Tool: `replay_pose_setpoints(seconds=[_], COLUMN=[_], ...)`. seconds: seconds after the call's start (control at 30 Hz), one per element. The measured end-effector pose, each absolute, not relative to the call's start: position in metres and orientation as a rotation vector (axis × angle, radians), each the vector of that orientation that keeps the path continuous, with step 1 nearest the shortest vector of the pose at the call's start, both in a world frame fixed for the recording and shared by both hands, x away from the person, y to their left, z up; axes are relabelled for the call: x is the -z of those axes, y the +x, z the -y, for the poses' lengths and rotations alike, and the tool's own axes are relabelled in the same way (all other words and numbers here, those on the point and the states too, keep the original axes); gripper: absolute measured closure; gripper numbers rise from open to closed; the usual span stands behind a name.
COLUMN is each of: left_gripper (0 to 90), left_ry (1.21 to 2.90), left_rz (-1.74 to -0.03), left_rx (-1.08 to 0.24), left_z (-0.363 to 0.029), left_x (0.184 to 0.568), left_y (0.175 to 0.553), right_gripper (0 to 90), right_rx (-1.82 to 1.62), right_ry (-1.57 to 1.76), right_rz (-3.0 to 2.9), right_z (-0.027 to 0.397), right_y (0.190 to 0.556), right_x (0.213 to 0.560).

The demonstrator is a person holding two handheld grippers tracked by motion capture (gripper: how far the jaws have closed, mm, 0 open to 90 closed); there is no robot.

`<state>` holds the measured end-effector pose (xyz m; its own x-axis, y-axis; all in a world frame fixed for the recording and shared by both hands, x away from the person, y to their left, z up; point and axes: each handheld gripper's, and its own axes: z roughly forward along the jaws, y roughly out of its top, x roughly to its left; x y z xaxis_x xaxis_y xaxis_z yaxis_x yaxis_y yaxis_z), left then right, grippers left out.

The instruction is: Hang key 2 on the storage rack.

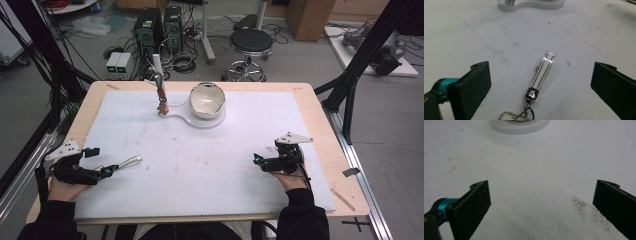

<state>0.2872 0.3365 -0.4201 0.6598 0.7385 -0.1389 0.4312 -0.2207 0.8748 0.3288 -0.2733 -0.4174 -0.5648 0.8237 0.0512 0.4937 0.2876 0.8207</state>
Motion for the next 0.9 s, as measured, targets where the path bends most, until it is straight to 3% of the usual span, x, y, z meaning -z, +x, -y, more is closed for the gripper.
replay_pose_setpoints(seconds=[0.53, 0.9], left_gripper=[3.5, 3.5], left_ry=[1.938, 2.188], left_rz=[-0.883, -0.91], left_rx=[-0.379, -0.25], left_z=[-0.317, -0.297], left_x=[0.41, 0.429], left_y=[0.302, 0.318], right_gripper=[0.6, 0.7], right_rx=[-1.162, -1.153], right_ry=[1.196, 1.2], right_rz=[-2.169, -2.165], right_z=[0.282, 0.288], right_y=[0.318, 0.313], right_x=[0.421, 0.421])
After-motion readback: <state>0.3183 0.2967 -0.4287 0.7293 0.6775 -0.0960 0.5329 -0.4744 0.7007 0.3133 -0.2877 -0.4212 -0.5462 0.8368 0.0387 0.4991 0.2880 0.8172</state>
